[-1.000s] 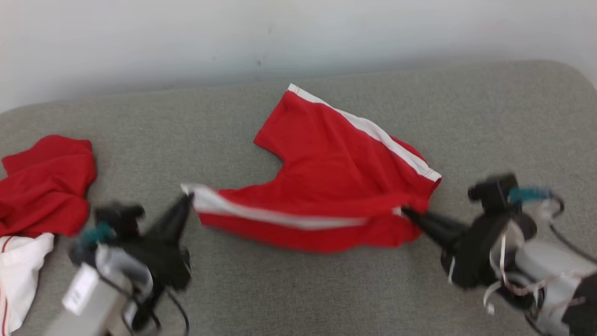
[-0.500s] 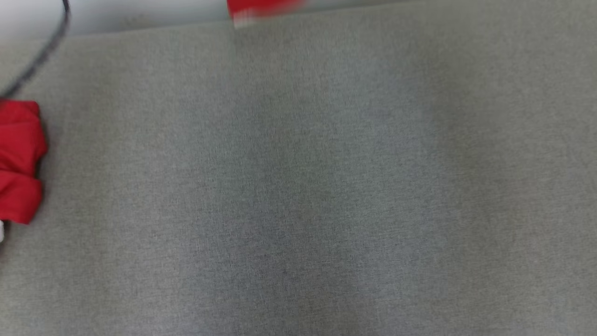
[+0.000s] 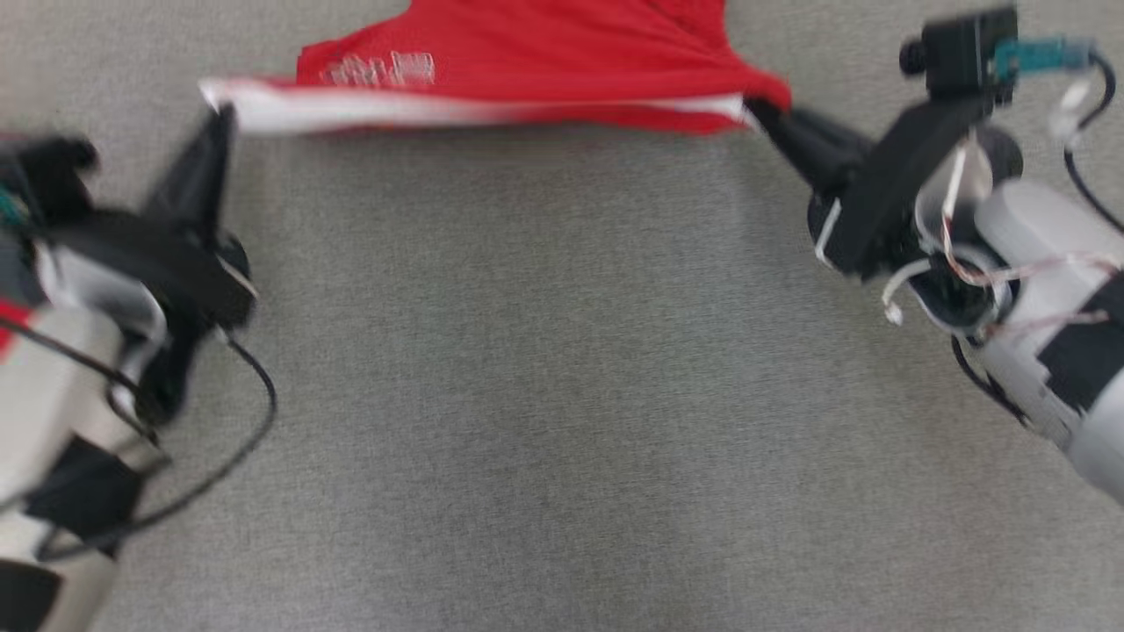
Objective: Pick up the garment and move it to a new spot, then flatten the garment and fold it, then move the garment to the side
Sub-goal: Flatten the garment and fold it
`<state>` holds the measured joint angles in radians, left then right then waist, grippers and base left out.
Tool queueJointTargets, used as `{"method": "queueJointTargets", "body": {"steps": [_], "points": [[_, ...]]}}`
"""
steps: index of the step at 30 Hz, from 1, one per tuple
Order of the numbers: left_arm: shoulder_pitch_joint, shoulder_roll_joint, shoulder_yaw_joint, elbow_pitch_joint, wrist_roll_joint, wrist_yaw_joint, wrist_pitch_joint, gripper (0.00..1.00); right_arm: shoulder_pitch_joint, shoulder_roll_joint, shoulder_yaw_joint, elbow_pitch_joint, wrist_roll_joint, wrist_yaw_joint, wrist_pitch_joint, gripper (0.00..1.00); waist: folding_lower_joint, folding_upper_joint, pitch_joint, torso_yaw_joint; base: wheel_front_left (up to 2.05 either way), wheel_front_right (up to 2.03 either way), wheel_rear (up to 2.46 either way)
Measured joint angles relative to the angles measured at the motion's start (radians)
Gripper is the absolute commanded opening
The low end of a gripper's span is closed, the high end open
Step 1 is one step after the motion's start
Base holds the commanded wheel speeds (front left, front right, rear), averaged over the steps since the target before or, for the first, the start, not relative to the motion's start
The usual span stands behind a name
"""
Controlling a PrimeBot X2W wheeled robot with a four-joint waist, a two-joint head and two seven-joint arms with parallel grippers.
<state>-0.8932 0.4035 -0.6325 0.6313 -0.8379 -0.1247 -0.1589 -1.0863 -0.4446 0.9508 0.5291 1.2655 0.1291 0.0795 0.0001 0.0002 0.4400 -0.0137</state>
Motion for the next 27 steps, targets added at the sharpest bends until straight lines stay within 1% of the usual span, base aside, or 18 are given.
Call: {"method": "queueJointTargets", "body": {"steps": [3, 5, 7, 10, 13, 14, 20, 23, 27], "points": [[0.056, -0.008, -0.031, -0.005, -0.005, 0.0, -0.03, 0.0, 0.072, -0.054, 0.009, -0.062, 0.043, 0.0, -0.007, 0.0, 0.0, 0.0, -0.02, -0.007, 0.0, 0.0, 0.0], [0.091, -0.012, -0.052, -0.006, -0.006, 0.0, -0.037, 0.0, 0.138, -0.089, 0.021, -0.094, 0.052, 0.0, -0.019, 0.0, -0.0001, -0.0002, -0.038, -0.009, 0.0, 0.0, 0.0], [0.126, -0.02, -0.071, 0.002, 0.0, 0.0, -0.048, 0.0, 0.212, -0.112, 0.022, -0.111, 0.077, 0.0, -0.048, 0.0, -0.0002, -0.0002, -0.059, -0.009, 0.0, 0.0, 0.0], [0.184, -0.032, -0.093, 0.023, 0.017, 0.0, -0.056, 0.0, 0.306, -0.123, 0.038, -0.128, 0.091, 0.0, -0.08, 0.0, -0.0002, -0.0002, -0.094, -0.008, 0.0, 0.0, 0.0], [0.249, -0.046, -0.119, 0.035, 0.029, 0.0, -0.063, 0.0, 0.383, -0.129, 0.079, -0.141, 0.085, 0.0, -0.101, 0.0, -0.0003, -0.0003, -0.133, -0.004, 0.0, 0.0, 0.0], [0.249, -0.046, -0.119, 0.035, 0.029, 0.0, -0.063, 0.0, 0.383, -0.129, 0.079, -0.141, 0.085, 0.0, -0.101, 0.0, -0.0003, -0.0003, -0.133, -0.004, 0.0, 0.0, 0.0], [0.339, -0.065, -0.157, 0.04, 0.072, 0.002, -0.072, 0.0, 0.486, -0.149, 0.122, -0.147, 0.058, 0.0, -0.153, 0.0, -0.0003, -0.0003, -0.215, 0.006, 0.0, 0.0, 0.0], [0.379, -0.067, -0.163, 0.04, 0.076, 0.015, -0.08, 0.0, 0.509, -0.161, 0.136, -0.146, 0.042, 0.0, -0.169, 0.0, -0.0003, -0.0003, -0.258, 0.013, 0.0, 0.0, 0.0], [0.443, -0.067, -0.173, 0.037, 0.078, 0.035, -0.081, 0.0, 0.554, -0.186, 0.143, -0.154, 0.048, 0.0, -0.179, 0.0, -0.0004, -0.0004, -0.316, 0.022, 0.0, 0.0, 0.0]]}}
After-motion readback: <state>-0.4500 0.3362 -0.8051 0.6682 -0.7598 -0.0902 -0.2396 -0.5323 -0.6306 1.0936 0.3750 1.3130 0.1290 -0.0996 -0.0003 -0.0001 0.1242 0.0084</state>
